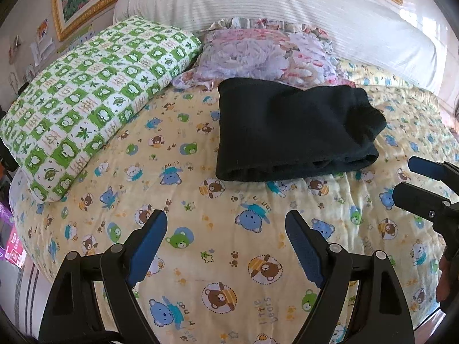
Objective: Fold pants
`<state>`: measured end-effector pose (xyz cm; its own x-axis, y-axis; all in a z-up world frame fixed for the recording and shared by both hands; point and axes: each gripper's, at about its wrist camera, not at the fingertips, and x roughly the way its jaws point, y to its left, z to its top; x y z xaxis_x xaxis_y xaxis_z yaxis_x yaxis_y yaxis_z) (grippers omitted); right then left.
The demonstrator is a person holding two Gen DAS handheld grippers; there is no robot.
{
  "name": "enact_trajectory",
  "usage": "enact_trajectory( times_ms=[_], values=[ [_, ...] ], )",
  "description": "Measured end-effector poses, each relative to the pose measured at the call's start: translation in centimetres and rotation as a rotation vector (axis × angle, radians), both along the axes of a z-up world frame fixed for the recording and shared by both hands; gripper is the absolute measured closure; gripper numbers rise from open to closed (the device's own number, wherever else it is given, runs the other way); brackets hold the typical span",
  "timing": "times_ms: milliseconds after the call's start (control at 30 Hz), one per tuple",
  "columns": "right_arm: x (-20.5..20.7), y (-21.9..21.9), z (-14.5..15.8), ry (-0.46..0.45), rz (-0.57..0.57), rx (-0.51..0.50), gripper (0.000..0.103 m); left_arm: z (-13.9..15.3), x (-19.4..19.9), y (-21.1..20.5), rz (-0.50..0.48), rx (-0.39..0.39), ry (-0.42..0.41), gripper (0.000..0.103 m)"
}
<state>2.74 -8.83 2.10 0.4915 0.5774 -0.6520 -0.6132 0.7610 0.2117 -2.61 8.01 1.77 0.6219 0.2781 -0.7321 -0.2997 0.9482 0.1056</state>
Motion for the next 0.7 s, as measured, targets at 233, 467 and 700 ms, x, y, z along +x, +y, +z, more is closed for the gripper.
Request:
enact_trajectory(
  times_ms=[233, 467, 700],
  values=[
    [0.6, 0.3, -0.5, 0.009, 0.005, -0.006, 0.002, -0.8, 0.6, 0.4, 0.014, -0.006, 0.023, 0.018],
    [1.4, 0.7, -0.9, 0.018, 0.008, -0.009, 0.002, -1.7, 1.5, 1.2, 0.027, -0.009, 0.039, 0.018],
    [2.4, 1.2, -1.4, 0.029, 0.018, -0.018, 0.002, -2.5, 2.5, 1.6, 0.034, -0.015, 0.058, 0.018]
  ],
)
